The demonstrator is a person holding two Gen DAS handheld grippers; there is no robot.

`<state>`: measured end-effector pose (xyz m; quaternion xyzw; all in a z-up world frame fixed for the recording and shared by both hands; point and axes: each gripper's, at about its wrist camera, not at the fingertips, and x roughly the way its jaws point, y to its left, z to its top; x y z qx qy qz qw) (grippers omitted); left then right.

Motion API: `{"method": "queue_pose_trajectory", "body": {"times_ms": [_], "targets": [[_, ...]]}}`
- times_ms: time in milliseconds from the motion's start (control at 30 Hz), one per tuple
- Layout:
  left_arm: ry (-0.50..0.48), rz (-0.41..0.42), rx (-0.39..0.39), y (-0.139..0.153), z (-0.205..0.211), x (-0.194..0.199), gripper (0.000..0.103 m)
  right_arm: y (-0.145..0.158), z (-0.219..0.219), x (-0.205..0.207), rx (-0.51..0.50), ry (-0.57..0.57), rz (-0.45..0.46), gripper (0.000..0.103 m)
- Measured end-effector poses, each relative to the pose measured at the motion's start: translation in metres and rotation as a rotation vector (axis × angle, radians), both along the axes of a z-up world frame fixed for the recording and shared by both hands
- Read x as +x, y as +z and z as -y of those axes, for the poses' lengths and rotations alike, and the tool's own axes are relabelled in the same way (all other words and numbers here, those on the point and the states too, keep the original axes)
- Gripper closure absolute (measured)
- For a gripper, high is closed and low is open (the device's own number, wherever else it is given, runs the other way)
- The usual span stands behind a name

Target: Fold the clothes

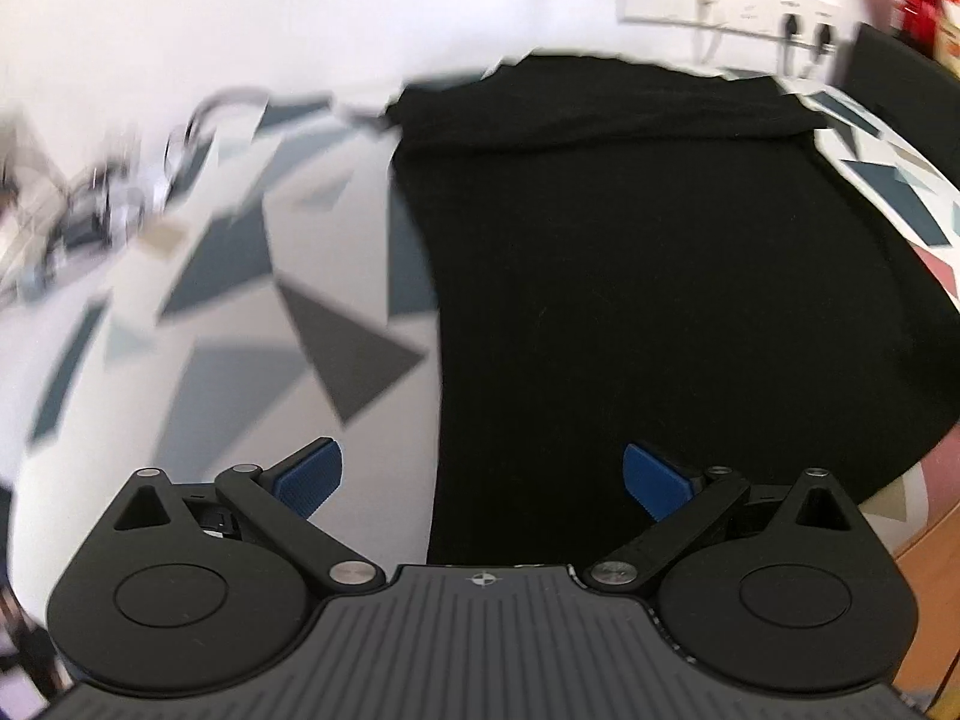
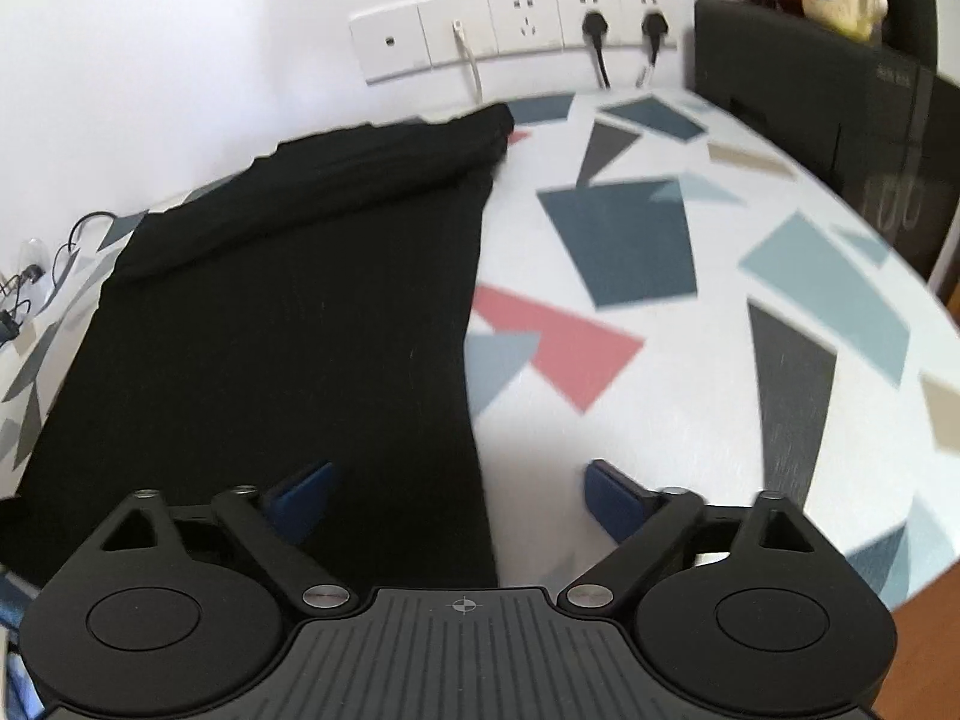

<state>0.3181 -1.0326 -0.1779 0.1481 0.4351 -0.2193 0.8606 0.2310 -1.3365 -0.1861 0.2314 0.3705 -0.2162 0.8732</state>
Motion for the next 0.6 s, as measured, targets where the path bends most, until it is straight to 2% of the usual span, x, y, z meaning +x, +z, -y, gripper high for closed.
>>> {"method": "queue_pose_trajectory", "body": {"times_ms": [100,167,233,267,300,367,400,433,467,500,600], "targets": [[0.024,-0.058,-0.032,-0.009,-0.008,0.008,0.001,-0.003,-0.012,0.001,-0.055,0.017,-0.029,0.029],[0.009,-0.049,-0.052,-0.01,-0.01,0.009,0.0,-0.005,-0.021,0.005,-0.103,0.037,-0.054,0.026],[-0.014,-0.038,-0.053,-0.011,-0.008,0.01,0.001,-0.007,-0.028,0.01,-0.144,0.053,-0.065,0.029],[-0.025,-0.035,-0.058,-0.01,-0.006,0.012,0.005,-0.007,-0.03,0.013,-0.15,0.053,-0.06,0.033],[-0.037,-0.03,-0.064,-0.009,-0.005,0.013,0.012,-0.007,-0.031,0.016,-0.154,0.051,-0.055,0.041],[-0.082,-0.016,-0.079,-0.002,0.0,0.014,0.066,-0.005,-0.033,0.023,-0.168,0.062,-0.058,0.053],[-0.099,-0.032,-0.077,0.001,0.004,0.016,0.073,-0.004,-0.033,0.025,-0.161,0.067,-0.058,0.064],[-0.104,-0.046,-0.075,0.003,0.005,0.017,0.087,-0.003,-0.032,0.026,-0.145,0.068,-0.052,0.07],[-0.105,-0.059,-0.075,0.004,0.005,0.018,0.092,-0.002,-0.031,0.027,-0.128,0.069,-0.046,0.084],[-0.105,-0.071,-0.076,0.005,0.004,0.019,0.092,-0.001,-0.029,0.027,-0.101,0.061,-0.038,0.094],[-0.076,-0.106,-0.07,0.009,-0.002,0.02,0.094,0.001,-0.021,0.017,0.004,0.022,-0.006,0.095]]}}
